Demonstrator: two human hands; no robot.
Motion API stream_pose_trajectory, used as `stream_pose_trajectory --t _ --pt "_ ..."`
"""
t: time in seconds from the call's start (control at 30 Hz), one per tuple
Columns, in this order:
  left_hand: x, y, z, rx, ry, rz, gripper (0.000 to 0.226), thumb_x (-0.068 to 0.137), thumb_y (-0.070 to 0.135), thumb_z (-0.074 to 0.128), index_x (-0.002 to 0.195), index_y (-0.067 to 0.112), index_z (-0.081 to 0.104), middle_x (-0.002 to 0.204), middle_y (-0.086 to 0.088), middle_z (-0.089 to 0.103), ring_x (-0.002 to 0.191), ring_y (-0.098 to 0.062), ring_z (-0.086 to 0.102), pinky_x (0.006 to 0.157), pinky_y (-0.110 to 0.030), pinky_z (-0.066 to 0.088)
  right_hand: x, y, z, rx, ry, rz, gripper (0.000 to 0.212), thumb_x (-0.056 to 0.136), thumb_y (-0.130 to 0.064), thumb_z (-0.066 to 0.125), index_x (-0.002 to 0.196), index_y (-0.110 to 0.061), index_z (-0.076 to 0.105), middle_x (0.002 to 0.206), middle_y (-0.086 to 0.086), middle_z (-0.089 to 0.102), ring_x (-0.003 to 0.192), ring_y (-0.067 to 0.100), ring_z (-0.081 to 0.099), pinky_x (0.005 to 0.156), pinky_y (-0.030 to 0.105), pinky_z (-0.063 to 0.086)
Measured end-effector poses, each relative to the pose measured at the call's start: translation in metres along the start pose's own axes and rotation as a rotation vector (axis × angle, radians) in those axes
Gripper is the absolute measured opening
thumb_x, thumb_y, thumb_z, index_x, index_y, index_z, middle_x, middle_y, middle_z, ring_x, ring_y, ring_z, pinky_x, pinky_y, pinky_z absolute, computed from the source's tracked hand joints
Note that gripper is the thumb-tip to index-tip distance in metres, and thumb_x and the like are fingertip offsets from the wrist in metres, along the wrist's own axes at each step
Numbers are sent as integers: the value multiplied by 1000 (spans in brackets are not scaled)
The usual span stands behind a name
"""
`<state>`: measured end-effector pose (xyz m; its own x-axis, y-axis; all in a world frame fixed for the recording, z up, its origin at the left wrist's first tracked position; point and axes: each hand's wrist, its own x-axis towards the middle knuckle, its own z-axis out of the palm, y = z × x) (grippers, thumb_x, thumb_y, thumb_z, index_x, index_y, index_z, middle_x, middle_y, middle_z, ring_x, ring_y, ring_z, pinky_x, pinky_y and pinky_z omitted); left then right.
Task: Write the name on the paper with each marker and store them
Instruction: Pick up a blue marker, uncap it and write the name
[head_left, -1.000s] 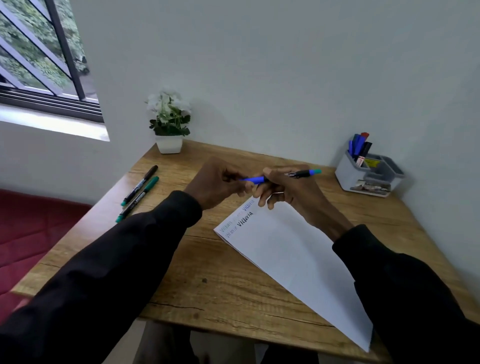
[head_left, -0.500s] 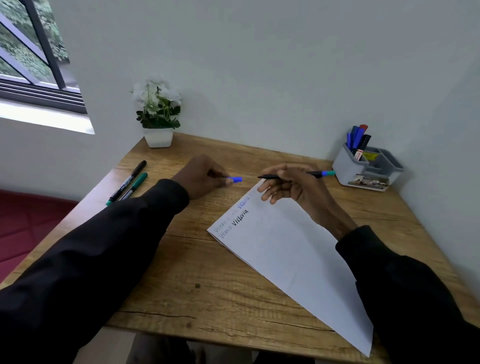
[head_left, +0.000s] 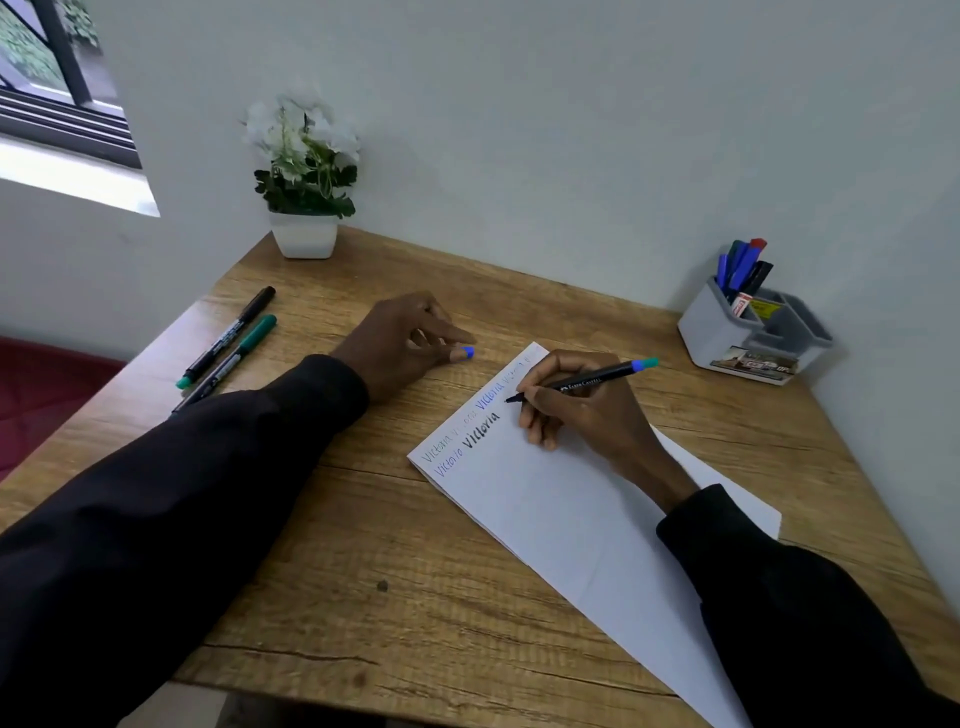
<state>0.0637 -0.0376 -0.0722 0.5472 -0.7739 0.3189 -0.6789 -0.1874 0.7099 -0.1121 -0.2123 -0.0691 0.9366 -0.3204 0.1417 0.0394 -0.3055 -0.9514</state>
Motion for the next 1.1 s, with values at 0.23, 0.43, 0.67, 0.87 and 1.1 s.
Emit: stream_pose_trajectory --t 0.23,0.43,0.67,0.87,1.1 --pt "-6 9 3 -78 -271 48 24 76 16 80 98 27 77 92 5 70 85 -6 62 73 -17 52 -1 7 4 -52 10 -44 5 94 15 61 90 12 63 69 26 70 47 33 64 44 33 52" --pt "-7 13 1 -101 -278 107 38 74 10 82 81 43 65 89 4 71 89 -3 65 77 4 39 -2 11 8 -67 45 -80 17 94 14 64 78 7 63 65 23 69 44 34 63 41 32 49" --pt "-4 8 2 -93 -304 95 35 76 16 82 81 46 64 88 9 70 85 -2 65 70 -2 46 -2 14 9 -78 71 -70 17 93 11 67 76 9 66 63 20 69 43 28 63 41 28 48" --pt "-3 8 1 -94 -319 86 35 78 18 81 79 47 61 87 13 68 86 0 63 67 -7 48 -2 13 10 -66 68 -48 21 92 13 67 72 5 65 60 22 67 41 27 59 40 24 44" --pt "-2 8 0 -103 -336 84 31 79 18 79 82 45 64 91 13 67 88 1 63 70 -5 49 -2 12 10 -87 55 -53 22 92 10 70 73 -2 69 61 16 69 42 25 60 42 22 45"
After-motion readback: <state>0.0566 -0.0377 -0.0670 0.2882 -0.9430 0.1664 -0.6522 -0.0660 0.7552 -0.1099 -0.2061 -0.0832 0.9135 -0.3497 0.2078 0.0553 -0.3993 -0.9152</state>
